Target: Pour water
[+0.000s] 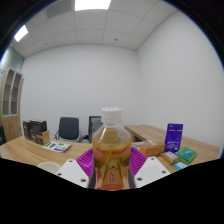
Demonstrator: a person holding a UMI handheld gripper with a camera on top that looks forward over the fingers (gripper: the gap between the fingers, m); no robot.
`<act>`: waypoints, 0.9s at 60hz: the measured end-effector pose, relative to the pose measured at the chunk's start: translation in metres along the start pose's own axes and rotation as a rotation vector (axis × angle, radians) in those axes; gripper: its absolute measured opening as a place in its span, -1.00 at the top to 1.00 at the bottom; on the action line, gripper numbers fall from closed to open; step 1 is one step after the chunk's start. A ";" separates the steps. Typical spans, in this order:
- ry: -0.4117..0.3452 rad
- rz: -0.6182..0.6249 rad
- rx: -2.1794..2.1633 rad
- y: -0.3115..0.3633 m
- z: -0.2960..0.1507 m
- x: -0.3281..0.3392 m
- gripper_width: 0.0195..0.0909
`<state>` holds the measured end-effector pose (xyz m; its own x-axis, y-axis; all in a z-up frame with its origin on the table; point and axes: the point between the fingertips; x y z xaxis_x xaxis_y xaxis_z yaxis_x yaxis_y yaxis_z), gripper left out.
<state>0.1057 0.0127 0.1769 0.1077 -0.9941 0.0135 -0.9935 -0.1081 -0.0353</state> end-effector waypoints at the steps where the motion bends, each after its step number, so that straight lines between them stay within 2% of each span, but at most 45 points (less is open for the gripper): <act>1: 0.024 0.002 -0.011 0.007 0.002 0.001 0.28; 2: 0.034 -0.006 -0.011 -0.002 0.023 -0.001 0.28; 8: 0.104 -0.041 -0.077 -0.003 0.063 -0.014 0.27; 17: 0.154 -0.081 -0.132 -0.003 0.097 -0.024 0.21; 19: 0.130 -0.090 -0.122 -0.003 0.092 -0.025 0.22; 29: 0.124 -0.104 -0.062 0.000 0.095 -0.028 0.17; 37: 0.160 -0.108 -0.072 -0.002 0.097 -0.030 -0.14; 39: 0.180 -0.110 -0.072 -0.002 0.100 -0.027 -0.35; 42: 0.197 -0.100 -0.079 -0.003 0.101 -0.021 -0.79; 43: 0.196 -0.095 -0.079 -0.005 0.100 -0.019 -0.86; 46: 0.187 -0.094 -0.066 -0.002 0.095 -0.008 -0.80; 54: 0.179 -0.114 -0.024 0.013 0.076 0.044 -0.81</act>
<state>0.1000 -0.0336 0.1006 0.2135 -0.9576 0.1935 -0.9761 -0.2175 0.0005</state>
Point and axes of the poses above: the point between the fingertips, and its own axes, seen from behind it with the camera up: y to the left, z down, x backward, against the way the camera looks, and after that the axes turned 9 degrees about -z, right-handed
